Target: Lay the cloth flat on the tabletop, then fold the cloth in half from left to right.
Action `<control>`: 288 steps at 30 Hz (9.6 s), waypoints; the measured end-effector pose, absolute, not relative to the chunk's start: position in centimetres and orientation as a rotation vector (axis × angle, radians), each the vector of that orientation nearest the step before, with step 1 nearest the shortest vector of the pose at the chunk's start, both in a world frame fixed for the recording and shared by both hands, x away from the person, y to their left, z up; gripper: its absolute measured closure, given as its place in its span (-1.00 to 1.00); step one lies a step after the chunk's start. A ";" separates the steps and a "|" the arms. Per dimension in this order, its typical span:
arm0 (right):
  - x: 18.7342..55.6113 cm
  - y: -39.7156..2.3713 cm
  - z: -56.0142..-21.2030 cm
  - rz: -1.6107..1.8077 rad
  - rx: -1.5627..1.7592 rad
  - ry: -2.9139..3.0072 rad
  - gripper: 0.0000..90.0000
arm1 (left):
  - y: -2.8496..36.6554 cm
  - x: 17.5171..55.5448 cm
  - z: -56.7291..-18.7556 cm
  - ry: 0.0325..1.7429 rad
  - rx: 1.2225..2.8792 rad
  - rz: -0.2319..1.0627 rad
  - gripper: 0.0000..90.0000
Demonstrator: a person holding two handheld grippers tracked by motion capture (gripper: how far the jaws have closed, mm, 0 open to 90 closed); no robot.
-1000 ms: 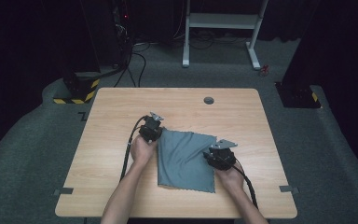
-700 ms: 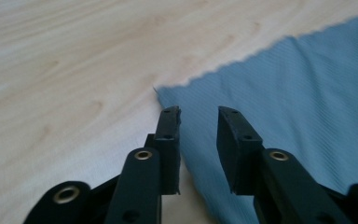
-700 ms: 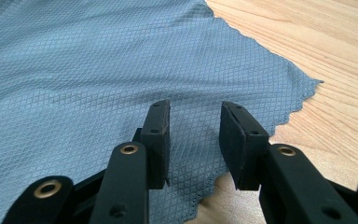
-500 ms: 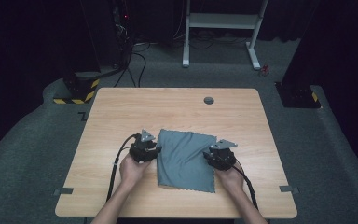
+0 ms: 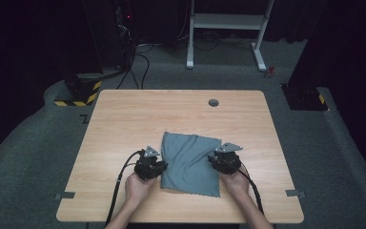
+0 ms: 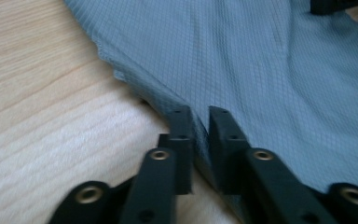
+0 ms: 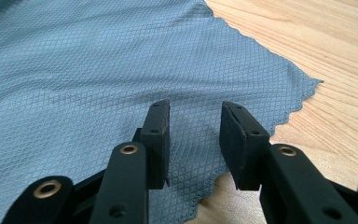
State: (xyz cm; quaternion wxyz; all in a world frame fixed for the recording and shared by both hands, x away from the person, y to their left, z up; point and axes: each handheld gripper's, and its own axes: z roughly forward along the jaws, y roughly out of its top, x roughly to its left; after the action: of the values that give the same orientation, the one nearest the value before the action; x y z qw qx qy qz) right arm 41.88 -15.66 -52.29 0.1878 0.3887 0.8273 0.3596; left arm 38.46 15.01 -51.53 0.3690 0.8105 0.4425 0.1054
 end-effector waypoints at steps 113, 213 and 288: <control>47.4 -18.8 -51.2 0.966 1.359 2.237 0.53 | 15.2 46.9 -50.8 1.307 2.020 0.517 0.14; 33.9 -19.4 -52.3 1.075 0.953 2.440 0.55 | 17.2 32.3 -52.7 1.123 2.039 0.533 0.09; 33.3 1.7 -51.5 1.092 0.468 2.712 0.36 | 17.2 49.7 -51.9 1.332 1.965 0.473 -0.09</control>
State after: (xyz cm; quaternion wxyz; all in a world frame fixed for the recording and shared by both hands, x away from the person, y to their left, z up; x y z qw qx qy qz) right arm 33.25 1.65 -51.50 0.0901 0.1573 0.9123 0.3672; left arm 49.75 17.23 -51.92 0.3525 0.7597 0.5150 0.1827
